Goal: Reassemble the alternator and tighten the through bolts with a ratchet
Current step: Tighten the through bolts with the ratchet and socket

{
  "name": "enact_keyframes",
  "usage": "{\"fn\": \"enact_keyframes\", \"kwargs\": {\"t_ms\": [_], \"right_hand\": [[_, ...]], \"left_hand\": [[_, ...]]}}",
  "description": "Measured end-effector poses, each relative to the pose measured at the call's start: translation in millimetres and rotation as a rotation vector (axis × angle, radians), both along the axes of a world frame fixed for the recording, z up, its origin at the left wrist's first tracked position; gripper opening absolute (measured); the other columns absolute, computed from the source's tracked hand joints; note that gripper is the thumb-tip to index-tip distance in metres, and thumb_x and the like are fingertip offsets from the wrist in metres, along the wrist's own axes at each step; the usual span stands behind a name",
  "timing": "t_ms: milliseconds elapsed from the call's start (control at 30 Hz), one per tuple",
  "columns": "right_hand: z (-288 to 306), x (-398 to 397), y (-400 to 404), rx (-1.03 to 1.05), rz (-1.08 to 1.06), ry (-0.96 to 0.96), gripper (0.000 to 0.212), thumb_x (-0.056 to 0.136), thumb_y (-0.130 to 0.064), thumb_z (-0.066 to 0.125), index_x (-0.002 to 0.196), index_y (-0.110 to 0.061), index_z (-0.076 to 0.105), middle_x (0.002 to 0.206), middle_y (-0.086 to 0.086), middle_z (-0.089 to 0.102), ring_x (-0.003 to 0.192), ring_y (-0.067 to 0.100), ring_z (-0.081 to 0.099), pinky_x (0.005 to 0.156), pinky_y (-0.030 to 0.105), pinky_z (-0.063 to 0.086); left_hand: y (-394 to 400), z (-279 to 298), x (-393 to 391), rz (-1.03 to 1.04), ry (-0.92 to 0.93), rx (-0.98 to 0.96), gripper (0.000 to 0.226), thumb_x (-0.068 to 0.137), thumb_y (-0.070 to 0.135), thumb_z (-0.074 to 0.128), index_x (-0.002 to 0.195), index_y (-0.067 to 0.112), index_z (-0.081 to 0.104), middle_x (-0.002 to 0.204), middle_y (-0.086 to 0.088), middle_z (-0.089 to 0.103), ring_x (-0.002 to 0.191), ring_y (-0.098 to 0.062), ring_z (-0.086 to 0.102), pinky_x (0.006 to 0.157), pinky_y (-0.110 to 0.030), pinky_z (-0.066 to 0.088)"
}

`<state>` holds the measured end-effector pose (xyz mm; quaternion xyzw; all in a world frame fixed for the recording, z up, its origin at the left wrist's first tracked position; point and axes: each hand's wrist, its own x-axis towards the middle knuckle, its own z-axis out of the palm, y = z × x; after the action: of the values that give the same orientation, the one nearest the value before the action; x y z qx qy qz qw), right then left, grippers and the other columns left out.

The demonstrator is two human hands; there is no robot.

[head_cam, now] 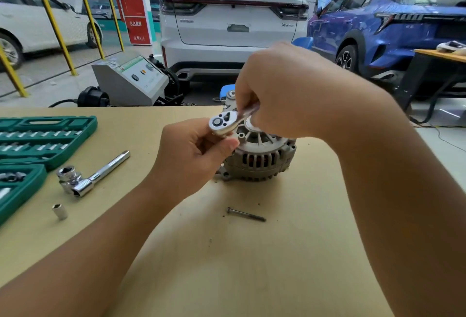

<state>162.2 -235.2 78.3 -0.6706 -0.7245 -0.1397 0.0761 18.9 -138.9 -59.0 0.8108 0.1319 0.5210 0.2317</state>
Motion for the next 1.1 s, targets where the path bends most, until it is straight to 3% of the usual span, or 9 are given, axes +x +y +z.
{"fn": "enact_keyframes", "kwargs": {"t_ms": [100, 200, 300, 367, 533, 667, 867, 1000, 1100], "right_hand": [[-0.5, -1.7, 0.2, -0.152, 0.021, 0.0, 0.016, 0.082, -0.036, 0.074, 0.089, -0.022, 0.073, 0.071, -0.013, 0.056, 0.07, 0.009, 0.058, 0.058, 0.019, 0.048], [-3.5, -0.1, 4.6, -0.154, -0.022, -0.007, 0.026, 0.094, -0.022, 0.063, 0.119, -0.015, 0.067, 0.092, -0.016, 0.05, 0.081, 0.003, 0.048, 0.06, 0.007, 0.039], [-1.2, 0.8, 0.8, 0.037, -0.055, -0.016, 0.03, 0.084, -0.012, 0.064, 0.105, -0.033, 0.068, 0.091, -0.007, 0.053, 0.078, 0.018, 0.058, 0.062, 0.03, 0.048], [-0.3, 0.8, -1.9, 0.054, -0.057, -0.036, 0.029, 0.084, -0.016, 0.066, 0.109, -0.029, 0.069, 0.09, -0.004, 0.053, 0.078, 0.021, 0.06, 0.06, 0.028, 0.049], [1.0, -2.2, 8.6, -0.175, 0.024, -0.058, 0.012, 0.1, -0.024, 0.058, 0.107, -0.015, 0.061, 0.077, -0.013, 0.037, 0.065, 0.004, 0.042, 0.051, 0.005, 0.037], [0.9, 0.2, 4.3, -0.043, -0.025, -0.066, 0.017, 0.088, -0.013, 0.06, 0.095, -0.028, 0.064, 0.086, -0.008, 0.051, 0.077, 0.016, 0.054, 0.06, 0.028, 0.043], [-1.6, -3.4, 7.3, -0.08, 0.015, -0.043, 0.029, 0.08, -0.027, 0.072, 0.069, -0.024, 0.045, 0.074, -0.009, 0.051, 0.068, 0.015, 0.056, 0.065, 0.034, 0.056], [-4.0, 3.9, 3.5, -0.055, 0.021, -0.034, 0.014, 0.084, -0.019, 0.069, 0.092, -0.029, 0.062, 0.078, -0.011, 0.047, 0.065, 0.01, 0.048, 0.05, 0.024, 0.035], [-5.3, 9.0, 10.9, 0.021, 0.001, -0.035, 0.023, 0.082, -0.019, 0.065, 0.103, -0.03, 0.068, 0.078, -0.014, 0.047, 0.064, 0.009, 0.046, 0.051, 0.025, 0.036]], "left_hand": [[2.2, -0.7, 0.7, -0.069, -0.039, -0.137, 0.017, 0.089, 0.016, 0.075, 0.102, 0.026, 0.07, 0.082, 0.009, 0.074, 0.068, -0.017, 0.072, 0.063, -0.027, 0.059], [6.4, -0.6, -1.1, -0.11, -0.006, -0.149, 0.014, 0.089, 0.011, 0.074, 0.099, 0.021, 0.07, 0.082, 0.008, 0.073, 0.068, -0.019, 0.072, 0.064, -0.025, 0.057], [9.2, -1.1, -4.3, -0.125, 0.03, -0.143, 0.004, 0.09, 0.012, 0.073, 0.094, 0.012, 0.07, 0.081, -0.003, 0.07, 0.069, -0.026, 0.069, 0.059, -0.034, 0.057], [6.9, -2.7, -2.0, -0.094, 0.015, -0.132, 0.004, 0.091, 0.013, 0.072, 0.09, 0.009, 0.07, 0.076, -0.005, 0.067, 0.066, -0.031, 0.066, 0.059, -0.047, 0.057], [-1.8, -3.3, 2.9, -0.056, -0.067, -0.12, 0.003, 0.092, 0.033, 0.073, 0.095, 0.033, 0.071, 0.078, 0.01, 0.072, 0.066, -0.02, 0.069, 0.06, -0.045, 0.058], [5.4, 0.3, 0.4, -0.07, 0.034, -0.061, 0.009, 0.092, 0.024, 0.075, 0.096, 0.031, 0.072, 0.086, 0.011, 0.074, 0.075, -0.019, 0.071, 0.067, -0.044, 0.058], [8.0, -0.1, -0.3, -0.052, -0.033, -0.169, 0.018, 0.087, 0.02, 0.078, 0.101, 0.031, 0.078, 0.089, 0.005, 0.078, 0.079, -0.022, 0.076, 0.074, -0.052, 0.063], [10.6, 2.1, -6.4, -0.122, 0.016, -0.185, 0.015, 0.084, 0.033, 0.078, 0.098, 0.037, 0.076, 0.088, 0.003, 0.077, 0.079, -0.026, 0.074, 0.075, -0.056, 0.062], [10.5, 4.9, -5.8, -0.132, 0.017, -0.189, 0.013, 0.084, 0.033, 0.076, 0.096, 0.03, 0.076, 0.087, 0.0, 0.075, 0.078, -0.031, 0.072, 0.073, -0.06, 0.061]]}}
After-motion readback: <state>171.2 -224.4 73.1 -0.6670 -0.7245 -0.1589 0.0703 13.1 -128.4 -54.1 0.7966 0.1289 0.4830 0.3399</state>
